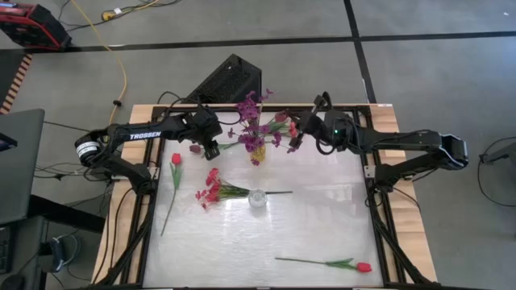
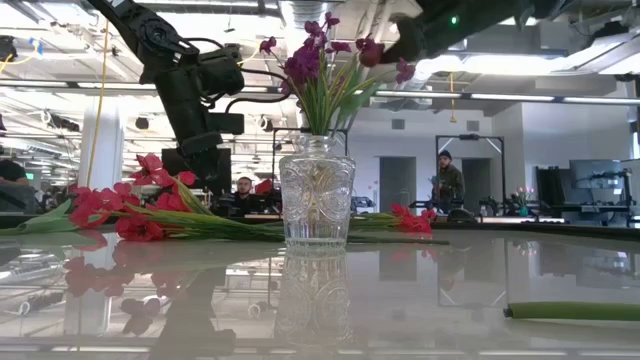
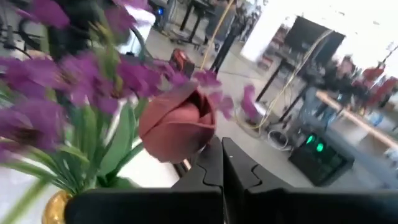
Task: Sort flowers into vase by color
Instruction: Put the right dark red tulip into the yellow vase, then put the dark red tulip into the yellow vase
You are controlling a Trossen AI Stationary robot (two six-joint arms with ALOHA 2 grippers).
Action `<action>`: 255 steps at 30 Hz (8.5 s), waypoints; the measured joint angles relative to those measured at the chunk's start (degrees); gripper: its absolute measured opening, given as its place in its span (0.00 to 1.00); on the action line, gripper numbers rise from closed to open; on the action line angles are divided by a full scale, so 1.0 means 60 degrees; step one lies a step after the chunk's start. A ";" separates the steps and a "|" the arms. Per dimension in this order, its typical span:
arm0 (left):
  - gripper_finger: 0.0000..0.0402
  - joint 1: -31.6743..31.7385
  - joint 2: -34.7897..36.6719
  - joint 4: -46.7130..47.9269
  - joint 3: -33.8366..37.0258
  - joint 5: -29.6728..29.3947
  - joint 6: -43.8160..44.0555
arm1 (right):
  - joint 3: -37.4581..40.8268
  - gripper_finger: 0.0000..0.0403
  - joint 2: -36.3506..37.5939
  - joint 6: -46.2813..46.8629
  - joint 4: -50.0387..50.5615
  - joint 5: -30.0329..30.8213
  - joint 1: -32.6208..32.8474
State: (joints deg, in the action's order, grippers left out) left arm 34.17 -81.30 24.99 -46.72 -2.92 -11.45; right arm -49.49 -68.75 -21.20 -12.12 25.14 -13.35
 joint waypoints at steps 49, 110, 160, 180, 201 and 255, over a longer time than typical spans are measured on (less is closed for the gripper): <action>0.02 0.0208 -0.0535 -0.0237 0.0022 -0.2008 -0.1747 | -0.0401 0.08 0.1290 0.2105 0.5004 0.1571 0.0139; 0.00 -1.0822 0.1716 -0.3970 0.0011 -0.5104 0.8839 | -0.1907 0.19 -0.5371 -0.6622 -0.2549 0.7048 0.8631; 0.15 -1.0954 -0.0260 -0.6335 0.0015 -0.3583 0.8766 | -0.3844 0.06 -0.7450 -0.5678 -0.0725 0.7721 0.8000; 0.47 -1.0839 0.1374 -0.6362 0.0000 -0.5983 0.2424 | -0.3845 0.06 -0.5118 0.2141 0.2549 0.0835 0.7715; 0.47 -1.1373 0.0161 -0.9347 0.0011 -0.5447 0.0399 | -0.3844 0.07 -0.5136 0.3558 0.0806 0.0435 0.6761; 0.00 -0.3006 0.4475 -0.2984 0.0018 -0.0217 0.3681 | -0.1933 0.52 -0.1813 0.8035 0.8769 0.3298 0.7185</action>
State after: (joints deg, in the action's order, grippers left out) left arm 16.14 -54.45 7.09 -46.61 -4.22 10.63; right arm -61.09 -79.63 27.00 40.50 44.93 29.76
